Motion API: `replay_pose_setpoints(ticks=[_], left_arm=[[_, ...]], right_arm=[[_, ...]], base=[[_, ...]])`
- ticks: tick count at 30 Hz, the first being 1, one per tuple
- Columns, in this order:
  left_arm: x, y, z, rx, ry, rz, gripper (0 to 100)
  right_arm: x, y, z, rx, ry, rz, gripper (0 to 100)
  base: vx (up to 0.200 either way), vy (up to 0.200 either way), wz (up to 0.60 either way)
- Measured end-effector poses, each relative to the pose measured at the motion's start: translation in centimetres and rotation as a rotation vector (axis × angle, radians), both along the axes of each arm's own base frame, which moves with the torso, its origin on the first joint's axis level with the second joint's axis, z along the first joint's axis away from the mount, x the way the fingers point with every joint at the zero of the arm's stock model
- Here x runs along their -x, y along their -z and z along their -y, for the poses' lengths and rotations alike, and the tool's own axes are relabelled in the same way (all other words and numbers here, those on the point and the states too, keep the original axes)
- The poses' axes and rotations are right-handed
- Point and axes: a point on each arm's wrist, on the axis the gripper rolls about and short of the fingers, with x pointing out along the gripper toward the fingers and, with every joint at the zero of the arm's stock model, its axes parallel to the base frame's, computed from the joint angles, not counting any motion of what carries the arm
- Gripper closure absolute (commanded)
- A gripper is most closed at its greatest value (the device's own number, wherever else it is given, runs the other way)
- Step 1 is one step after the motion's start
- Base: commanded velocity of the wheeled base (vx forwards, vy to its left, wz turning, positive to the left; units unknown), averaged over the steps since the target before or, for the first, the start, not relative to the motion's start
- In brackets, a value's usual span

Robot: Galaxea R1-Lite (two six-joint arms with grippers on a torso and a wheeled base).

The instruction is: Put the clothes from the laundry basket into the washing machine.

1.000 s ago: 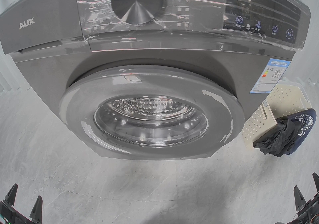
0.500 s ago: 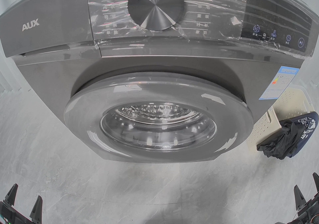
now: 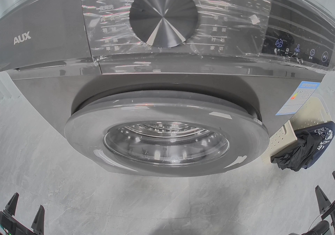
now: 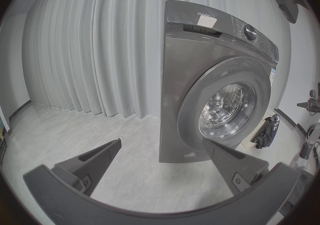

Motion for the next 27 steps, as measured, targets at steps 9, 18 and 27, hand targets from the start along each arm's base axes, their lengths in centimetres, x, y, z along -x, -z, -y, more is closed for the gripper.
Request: replay_pose_setpoints(ticks=[9,18,27], left_arm=[[0.0,0.0,0.0,0.000,0.000,0.000,0],[0.0,0.0,0.0,0.000,0.000,0.000,0],[0.0,0.0,0.0,0.000,0.000,0.000,0]], right_arm=[[-4.9,-2.7,-0.7,-0.029,-0.193,-0.164,0],[-11.4,-4.0,-3.6,-0.034,-0.377,-0.280,0],[-15.7,-5.0,-7.2,-0.011,-0.496,-0.319,0]], base=[[0.000,0.000,0.00],[0.000,0.000,0.00],[0.000,0.000,0.00]])
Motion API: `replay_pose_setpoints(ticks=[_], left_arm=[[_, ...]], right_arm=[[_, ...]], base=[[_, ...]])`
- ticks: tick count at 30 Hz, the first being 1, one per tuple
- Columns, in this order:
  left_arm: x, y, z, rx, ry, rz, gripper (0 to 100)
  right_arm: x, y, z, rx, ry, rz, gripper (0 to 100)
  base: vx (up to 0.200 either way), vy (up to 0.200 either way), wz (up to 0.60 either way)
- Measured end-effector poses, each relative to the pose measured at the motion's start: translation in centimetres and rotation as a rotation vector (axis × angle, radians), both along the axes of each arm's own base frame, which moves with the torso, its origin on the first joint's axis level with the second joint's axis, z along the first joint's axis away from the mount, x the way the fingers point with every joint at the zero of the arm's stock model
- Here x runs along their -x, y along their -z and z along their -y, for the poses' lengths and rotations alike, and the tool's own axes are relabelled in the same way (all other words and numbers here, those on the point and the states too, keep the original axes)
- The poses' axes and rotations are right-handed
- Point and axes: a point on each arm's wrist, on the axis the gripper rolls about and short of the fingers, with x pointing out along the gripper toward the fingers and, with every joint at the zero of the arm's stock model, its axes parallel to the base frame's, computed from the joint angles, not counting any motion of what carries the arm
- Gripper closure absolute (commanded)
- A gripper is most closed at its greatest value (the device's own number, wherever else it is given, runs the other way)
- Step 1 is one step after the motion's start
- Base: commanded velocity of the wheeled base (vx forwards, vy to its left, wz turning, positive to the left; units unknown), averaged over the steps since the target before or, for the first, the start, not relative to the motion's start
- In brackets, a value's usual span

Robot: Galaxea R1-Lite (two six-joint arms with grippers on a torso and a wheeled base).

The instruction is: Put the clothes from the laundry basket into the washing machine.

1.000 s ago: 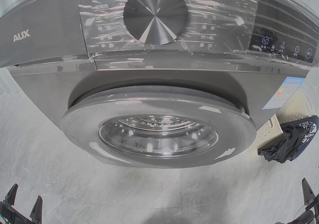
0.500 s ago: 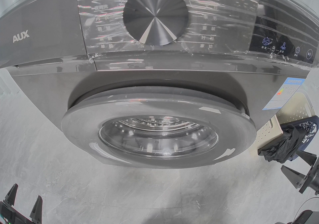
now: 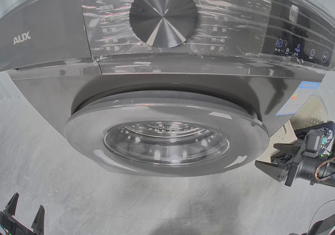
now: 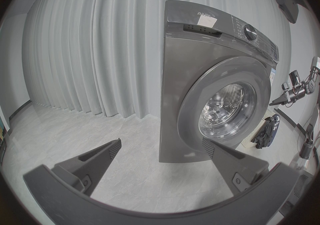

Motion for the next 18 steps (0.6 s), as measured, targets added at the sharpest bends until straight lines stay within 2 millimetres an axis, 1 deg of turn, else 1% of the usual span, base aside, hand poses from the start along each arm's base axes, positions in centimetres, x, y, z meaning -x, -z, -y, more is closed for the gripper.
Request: replay_pose_setpoints(ticks=[5,9,12,15,18], left_arm=[[0.0,0.0,0.0,0.000,0.000,0.000,0],[0.0,0.0,0.0,0.000,0.000,0.000,0],[0.0,0.0,0.0,0.000,0.000,0.000,0],[0.0,0.0,0.0,0.000,0.000,0.000,0],[0.0,0.0,0.0,0.000,0.000,0.000,0]], right_arm=[[-0.9,0.4,-1.7,0.027,-0.033,-0.033,0],[-1.0,1.0,-2.2,0.045,-0.046,-0.059,0],[-0.3,1.5,-2.1,0.054,-0.063,-0.072,0],[0.8,1.9,-1.6,0.055,-0.084,-0.078,0],[1.4,2.0,-1.2,0.051,-0.085,-0.072,0]], base=[[0.000,0.000,0.00],[0.000,0.000,0.00],[0.000,0.000,0.00],[0.000,0.000,0.00],[0.000,0.000,0.00]])
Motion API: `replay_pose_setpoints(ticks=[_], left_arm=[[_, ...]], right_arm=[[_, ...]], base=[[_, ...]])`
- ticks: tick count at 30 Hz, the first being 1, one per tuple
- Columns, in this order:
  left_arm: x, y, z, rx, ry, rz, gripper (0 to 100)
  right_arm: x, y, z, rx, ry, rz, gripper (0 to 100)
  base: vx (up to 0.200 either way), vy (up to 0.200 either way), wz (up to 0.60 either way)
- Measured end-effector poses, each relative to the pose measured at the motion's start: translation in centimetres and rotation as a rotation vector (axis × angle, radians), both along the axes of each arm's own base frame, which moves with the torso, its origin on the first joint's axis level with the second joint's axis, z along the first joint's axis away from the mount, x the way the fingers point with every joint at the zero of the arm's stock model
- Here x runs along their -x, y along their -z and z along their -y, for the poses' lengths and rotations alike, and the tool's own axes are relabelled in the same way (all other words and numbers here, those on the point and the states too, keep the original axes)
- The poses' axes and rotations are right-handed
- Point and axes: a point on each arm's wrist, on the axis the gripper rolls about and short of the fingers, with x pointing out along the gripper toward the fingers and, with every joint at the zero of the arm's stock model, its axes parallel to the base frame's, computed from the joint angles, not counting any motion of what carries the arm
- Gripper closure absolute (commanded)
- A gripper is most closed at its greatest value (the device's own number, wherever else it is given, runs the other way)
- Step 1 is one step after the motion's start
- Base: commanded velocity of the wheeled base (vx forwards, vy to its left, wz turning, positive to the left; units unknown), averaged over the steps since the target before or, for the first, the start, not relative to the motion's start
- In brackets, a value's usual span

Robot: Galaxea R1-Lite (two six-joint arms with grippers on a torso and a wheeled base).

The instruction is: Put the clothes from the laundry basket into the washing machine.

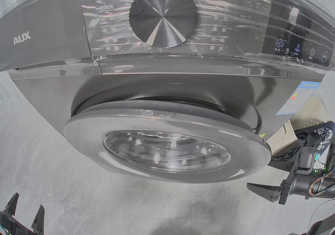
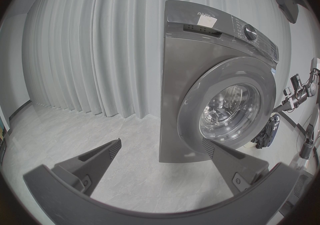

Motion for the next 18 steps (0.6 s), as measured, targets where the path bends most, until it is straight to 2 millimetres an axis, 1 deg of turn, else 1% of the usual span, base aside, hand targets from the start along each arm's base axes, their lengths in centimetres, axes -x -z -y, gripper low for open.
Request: replay_pose_setpoints(ticks=[2,6,9,12,15,18], left_arm=[[0.0,0.0,0.0,0.000,0.000,0.000,0],[0.0,0.0,0.0,0.000,0.000,0.000,0],[0.0,0.0,0.0,0.000,0.000,0.000,0],[0.0,0.0,0.0,0.000,0.000,0.000,0],[0.0,0.0,0.0,0.000,-0.001,0.000,0],[0.0,0.0,0.0,0.000,-0.001,0.000,0]], right_arm=[[-0.1,-0.1,0.2,-0.004,0.017,0.009,0],[-1.3,-1.0,0.3,-0.013,0.060,0.033,0],[-2.2,-1.4,-0.1,-0.015,0.068,0.038,0],[-2.9,-1.5,-0.7,-0.011,0.057,0.031,0],[-3.0,-1.2,-1.5,-0.005,0.021,0.015,0],[-2.6,-0.5,-1.7,0.010,-0.002,-0.006,0]], base=[[0.000,0.000,0.00],[0.000,0.000,0.00],[-0.200,0.000,0.00],[-0.200,0.000,0.00],[0.000,0.000,0.00],[0.000,0.000,0.00]])
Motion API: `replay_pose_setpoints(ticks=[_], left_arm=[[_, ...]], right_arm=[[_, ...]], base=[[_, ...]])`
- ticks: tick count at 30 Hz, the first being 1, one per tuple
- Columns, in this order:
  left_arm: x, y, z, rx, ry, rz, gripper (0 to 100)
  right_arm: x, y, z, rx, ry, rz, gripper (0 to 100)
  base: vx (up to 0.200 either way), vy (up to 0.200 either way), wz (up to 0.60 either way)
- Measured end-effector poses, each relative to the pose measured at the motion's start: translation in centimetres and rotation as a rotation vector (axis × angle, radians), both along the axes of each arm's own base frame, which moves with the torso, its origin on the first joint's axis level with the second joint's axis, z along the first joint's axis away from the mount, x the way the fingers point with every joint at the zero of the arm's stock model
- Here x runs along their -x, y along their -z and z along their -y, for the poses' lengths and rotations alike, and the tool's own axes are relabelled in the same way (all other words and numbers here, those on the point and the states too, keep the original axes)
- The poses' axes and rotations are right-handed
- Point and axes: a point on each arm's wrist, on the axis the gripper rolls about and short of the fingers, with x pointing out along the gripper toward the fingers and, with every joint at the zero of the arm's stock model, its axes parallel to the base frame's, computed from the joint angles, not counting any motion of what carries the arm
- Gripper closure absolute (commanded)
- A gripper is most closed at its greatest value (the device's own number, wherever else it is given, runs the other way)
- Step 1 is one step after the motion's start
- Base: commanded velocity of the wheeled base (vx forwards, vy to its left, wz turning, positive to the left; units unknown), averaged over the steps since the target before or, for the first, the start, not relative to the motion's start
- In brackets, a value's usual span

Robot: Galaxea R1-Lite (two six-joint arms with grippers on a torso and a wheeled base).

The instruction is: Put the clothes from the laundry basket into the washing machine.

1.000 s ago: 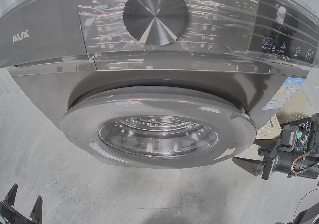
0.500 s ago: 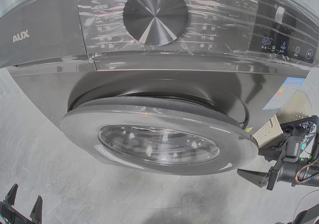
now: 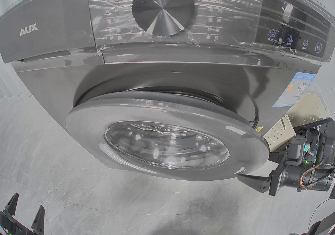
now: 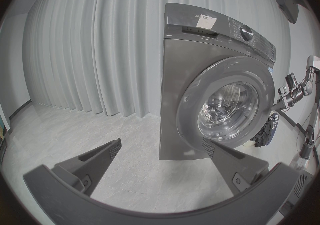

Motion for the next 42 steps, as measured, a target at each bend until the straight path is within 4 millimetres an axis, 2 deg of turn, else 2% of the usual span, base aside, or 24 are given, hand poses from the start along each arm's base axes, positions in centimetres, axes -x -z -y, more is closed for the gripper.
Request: replay_pose_setpoints(ticks=[7,17,26,35,42], left_arm=[[0.0,0.0,0.0,0.000,0.000,0.000,0],[0.0,0.0,0.0,0.000,0.001,0.000,0],[0.0,0.0,0.0,0.000,0.000,0.000,0],[0.0,0.0,0.0,-0.001,0.001,0.000,0],[0.0,0.0,0.0,0.000,0.000,-0.001,0]], right_arm=[[1.3,0.4,0.4,0.004,-0.022,-0.008,0],[-0.3,-0.2,-0.8,-0.001,-0.023,-0.002,0],[1.2,1.1,-0.8,0.025,-0.070,-0.045,0],[-0.4,0.3,-1.6,0.012,-0.052,-0.027,0],[0.2,1.3,-2.5,0.035,-0.105,-0.065,0]], base=[[0.000,0.000,0.00],[-0.120,0.000,0.00],[0.000,0.000,0.00],[-0.133,0.000,0.00],[0.000,0.000,0.00]])
